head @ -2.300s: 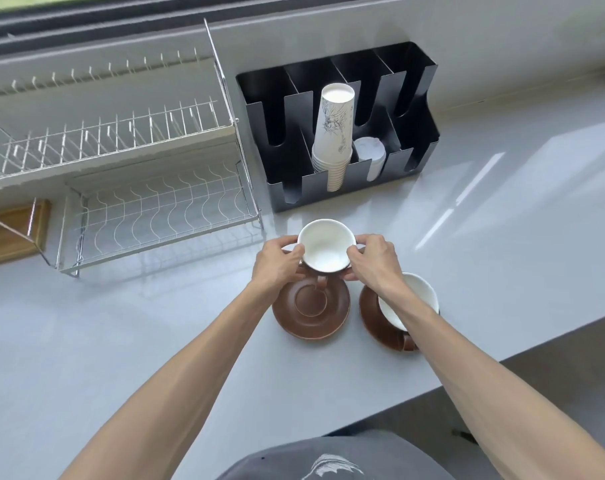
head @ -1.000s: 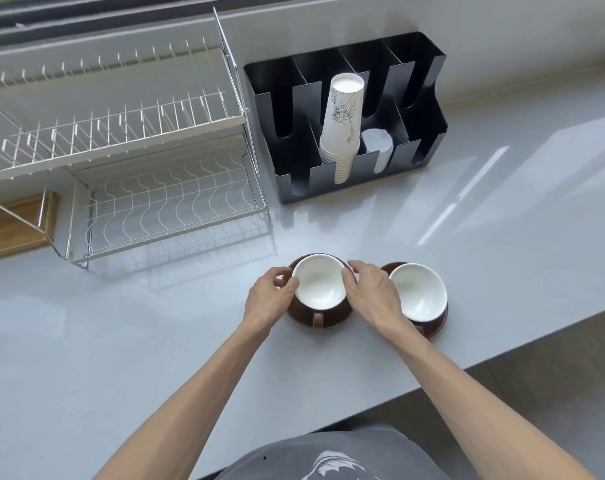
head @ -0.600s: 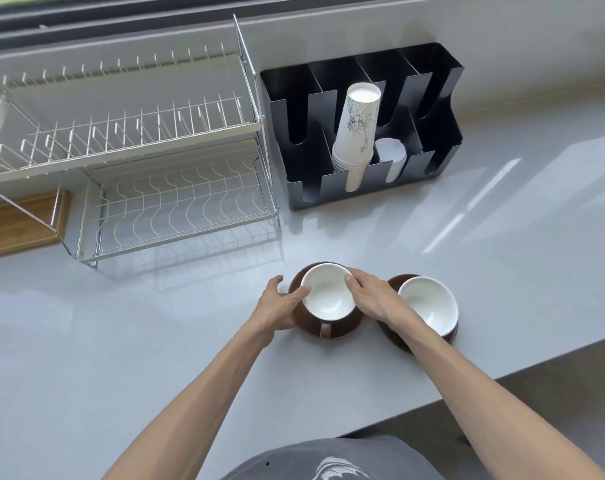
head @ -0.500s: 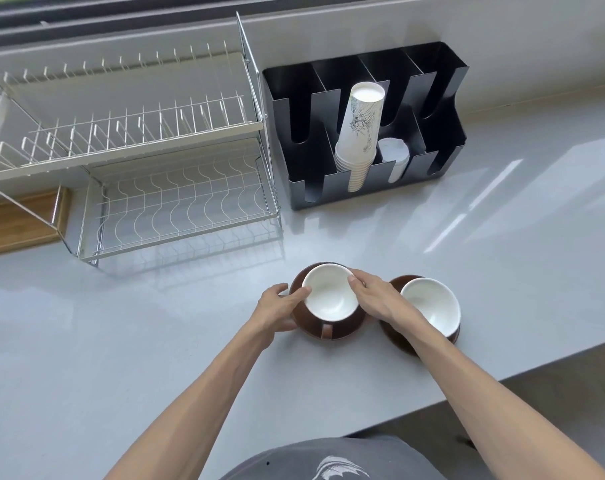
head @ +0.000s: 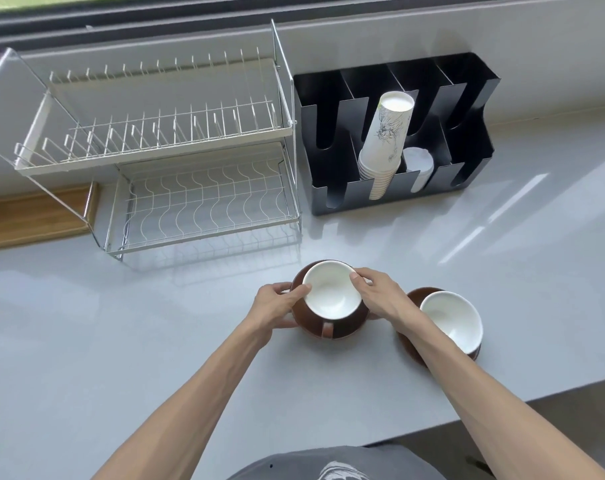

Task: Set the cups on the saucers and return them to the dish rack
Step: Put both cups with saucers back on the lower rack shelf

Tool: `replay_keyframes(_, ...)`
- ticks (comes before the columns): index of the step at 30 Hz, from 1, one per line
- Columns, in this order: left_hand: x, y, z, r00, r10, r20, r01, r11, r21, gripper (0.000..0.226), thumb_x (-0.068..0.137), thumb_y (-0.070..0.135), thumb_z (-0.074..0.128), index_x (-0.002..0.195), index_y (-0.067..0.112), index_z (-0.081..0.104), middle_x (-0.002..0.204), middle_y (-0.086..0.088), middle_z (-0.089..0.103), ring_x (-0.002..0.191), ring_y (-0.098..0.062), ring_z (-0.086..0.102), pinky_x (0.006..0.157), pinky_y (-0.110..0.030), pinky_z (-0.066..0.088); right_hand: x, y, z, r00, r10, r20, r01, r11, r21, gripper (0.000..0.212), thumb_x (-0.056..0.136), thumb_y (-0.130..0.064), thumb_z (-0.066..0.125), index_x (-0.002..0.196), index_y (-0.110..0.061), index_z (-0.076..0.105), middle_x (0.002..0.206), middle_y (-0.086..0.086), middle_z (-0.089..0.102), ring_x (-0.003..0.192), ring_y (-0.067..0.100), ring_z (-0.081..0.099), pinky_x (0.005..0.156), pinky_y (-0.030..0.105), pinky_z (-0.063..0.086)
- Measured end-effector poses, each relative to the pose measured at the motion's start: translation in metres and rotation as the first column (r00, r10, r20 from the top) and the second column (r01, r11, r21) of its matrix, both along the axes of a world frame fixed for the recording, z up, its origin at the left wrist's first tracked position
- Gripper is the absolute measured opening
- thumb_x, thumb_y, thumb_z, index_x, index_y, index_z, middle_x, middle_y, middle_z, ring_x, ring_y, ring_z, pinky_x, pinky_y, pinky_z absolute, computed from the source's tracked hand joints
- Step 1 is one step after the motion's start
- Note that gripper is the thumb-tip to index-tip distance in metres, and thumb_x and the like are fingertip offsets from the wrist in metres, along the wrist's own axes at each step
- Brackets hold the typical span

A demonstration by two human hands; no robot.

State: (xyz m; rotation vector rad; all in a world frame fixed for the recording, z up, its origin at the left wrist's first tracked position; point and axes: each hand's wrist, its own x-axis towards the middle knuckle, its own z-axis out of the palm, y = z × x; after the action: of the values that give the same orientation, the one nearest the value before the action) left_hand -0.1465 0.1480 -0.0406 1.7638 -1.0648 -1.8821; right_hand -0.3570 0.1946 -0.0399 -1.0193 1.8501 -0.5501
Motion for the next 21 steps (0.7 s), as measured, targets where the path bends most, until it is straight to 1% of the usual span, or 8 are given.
replay_keyframes(4,0.025,-0.01,0.009,0.999,0.032,0.006,-0.031,0.999,-0.025,0.054,0.08,0.038,0.08,0.123,0.007,0.067,0.109,-0.013,0.075,0.09,-0.021,0.073,0.064,-0.032,0.063,0.021,-0.018,0.01,0.999,0.016,0.037,-0.015,0.999,-0.034,0.038,0.096,-0.051,0.044,0.123,-0.033,0.065,0.115,-0.002,0.069,0.111,0.029,0.063,0.094,0.05,0.054)
replay_keyframes(8,0.055,-0.02,0.022,0.995,0.097,0.006,-0.096,0.994,-0.054,0.051,0.081,0.037,0.08,0.121,0.007,0.068,0.102,-0.01,0.076,0.083,-0.019,0.072,0.066,-0.034,0.064,0.047,-0.039,0.019,0.995,0.07,0.07,-0.066,0.996,-0.058,0.037,0.097,-0.048,0.045,0.124,-0.031,0.064,0.115,0.002,0.068,0.107,0.03,0.064,0.084,0.047,0.06)
replay_keyframes(10,0.068,-0.025,0.029,0.992,0.122,0.005,-0.122,0.99,-0.068,0.049,0.082,0.036,0.079,0.121,0.007,0.068,0.103,-0.011,0.077,0.081,-0.018,0.073,0.064,-0.033,0.064,0.059,-0.051,0.023,0.992,0.106,0.065,-0.101,0.992,-0.073,0.037,0.099,-0.047,0.044,0.125,-0.03,0.064,0.115,0.003,0.069,0.105,0.029,0.065,0.081,0.045,0.061)
replay_keyframes(13,0.087,-0.036,0.041,0.988,0.155,0.005,-0.154,0.984,-0.093,0.044,0.084,0.034,0.077,0.118,0.007,0.07,0.102,-0.01,0.077,0.081,-0.018,0.072,0.063,-0.033,0.063,0.077,-0.071,0.033,0.987,0.149,0.066,-0.142,0.985,-0.096,0.038,0.098,-0.048,0.044,0.124,-0.03,0.064,0.106,0.005,0.071,0.1,0.031,0.067,0.079,0.044,0.061)
replay_keyframes(16,0.099,-0.05,0.052,0.979,0.202,-0.013,-0.202,0.973,-0.114,0.039,0.086,0.032,0.077,0.113,0.006,0.071,0.093,-0.006,0.076,0.079,-0.019,0.072,0.065,-0.034,0.064,0.092,-0.093,0.043,0.982,0.177,0.07,-0.168,0.978,-0.126,0.038,0.096,-0.052,0.044,0.118,-0.031,0.066,0.093,0.006,0.07,0.095,0.032,0.069,0.081,0.046,0.061)
replay_keyframes(18,0.105,-0.062,0.058,0.972,0.237,-0.012,-0.236,0.964,-0.125,0.038,0.086,0.032,0.077,0.111,0.005,0.071,0.09,-0.006,0.076,0.079,-0.019,0.072,0.067,-0.036,0.064,0.101,-0.109,0.051,0.979,0.193,0.074,-0.18,0.972,-0.151,0.038,0.097,-0.051,0.044,0.117,-0.028,0.067,0.097,0.008,0.071,0.095,0.031,0.068,0.083,0.048,0.06)
replay_keyframes(20,0.109,-0.075,0.064,0.966,0.26,-0.01,-0.259,0.957,-0.133,0.038,0.086,0.033,0.076,0.11,0.004,0.072,0.089,-0.007,0.076,0.081,-0.021,0.072,0.07,-0.037,0.064,0.107,-0.124,0.058,0.979,0.194,0.069,-0.179,0.967,-0.182,0.036,0.099,-0.046,0.044,0.113,-0.023,0.068,0.104,0.01,0.071,0.101,0.033,0.067,0.085,0.049,0.059)
replay_keyframes(21,0.111,-0.082,0.067,0.964,0.266,-0.011,-0.265,0.955,-0.134,0.039,0.085,0.033,0.076,0.11,0.003,0.072,0.09,-0.008,0.076,0.083,-0.022,0.072,0.071,-0.038,0.064,0.109,-0.131,0.061,0.979,0.194,0.068,-0.177,0.964,-0.197,0.034,0.1,-0.043,0.045,0.109,-0.022,0.069,0.103,0.009,0.071,0.104,0.032,0.066,0.087,0.049,0.058)
